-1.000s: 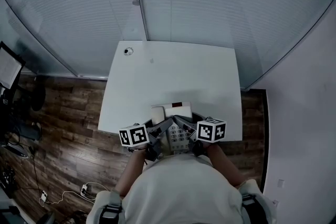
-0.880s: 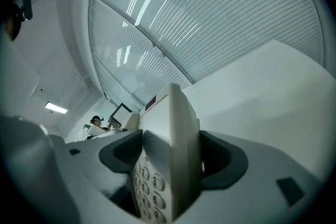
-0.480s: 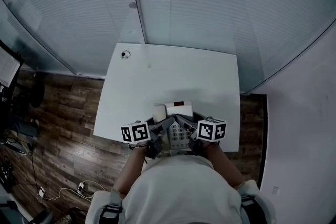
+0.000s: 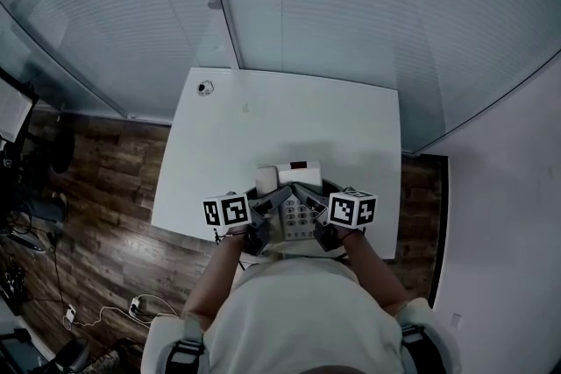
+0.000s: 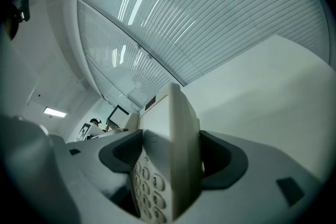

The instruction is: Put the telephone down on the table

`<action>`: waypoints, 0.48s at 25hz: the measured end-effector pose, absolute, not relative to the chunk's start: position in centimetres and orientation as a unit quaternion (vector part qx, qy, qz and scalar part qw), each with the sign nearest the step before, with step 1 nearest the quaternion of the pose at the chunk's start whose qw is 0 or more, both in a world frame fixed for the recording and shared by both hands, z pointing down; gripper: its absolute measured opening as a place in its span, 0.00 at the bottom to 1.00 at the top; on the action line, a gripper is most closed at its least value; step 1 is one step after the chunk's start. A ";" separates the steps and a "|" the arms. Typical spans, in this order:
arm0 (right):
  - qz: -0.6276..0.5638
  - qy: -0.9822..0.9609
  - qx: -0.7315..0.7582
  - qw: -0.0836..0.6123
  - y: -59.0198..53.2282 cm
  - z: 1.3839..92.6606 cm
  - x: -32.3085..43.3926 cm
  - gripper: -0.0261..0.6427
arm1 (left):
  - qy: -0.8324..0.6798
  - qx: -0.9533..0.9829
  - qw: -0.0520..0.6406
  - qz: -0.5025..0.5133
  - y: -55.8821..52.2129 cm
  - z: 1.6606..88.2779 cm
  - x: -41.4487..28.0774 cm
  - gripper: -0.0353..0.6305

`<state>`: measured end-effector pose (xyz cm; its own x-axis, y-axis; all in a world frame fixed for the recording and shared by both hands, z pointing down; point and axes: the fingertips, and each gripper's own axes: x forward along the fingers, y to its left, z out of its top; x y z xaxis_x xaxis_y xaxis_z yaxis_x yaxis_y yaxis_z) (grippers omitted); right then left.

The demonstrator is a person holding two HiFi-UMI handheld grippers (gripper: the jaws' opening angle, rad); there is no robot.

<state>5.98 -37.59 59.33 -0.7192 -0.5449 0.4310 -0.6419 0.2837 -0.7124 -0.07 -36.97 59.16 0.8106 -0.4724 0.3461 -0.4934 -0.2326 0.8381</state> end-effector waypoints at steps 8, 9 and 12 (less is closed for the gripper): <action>0.480 -0.795 0.366 0.063 -39.5 61.8 7.1 0.55 | -0.317 0.771 0.552 0.011 -38.7 61.6 1.0 0.70; 0.482 -0.794 0.366 0.064 -39.5 62.1 7.1 0.55 | -0.319 0.770 0.553 0.012 -38.8 61.8 1.0 0.70; 0.485 -0.791 0.366 0.066 -39.7 62.7 7.3 0.55 | -0.320 0.767 0.556 0.014 -39.0 62.4 1.1 0.70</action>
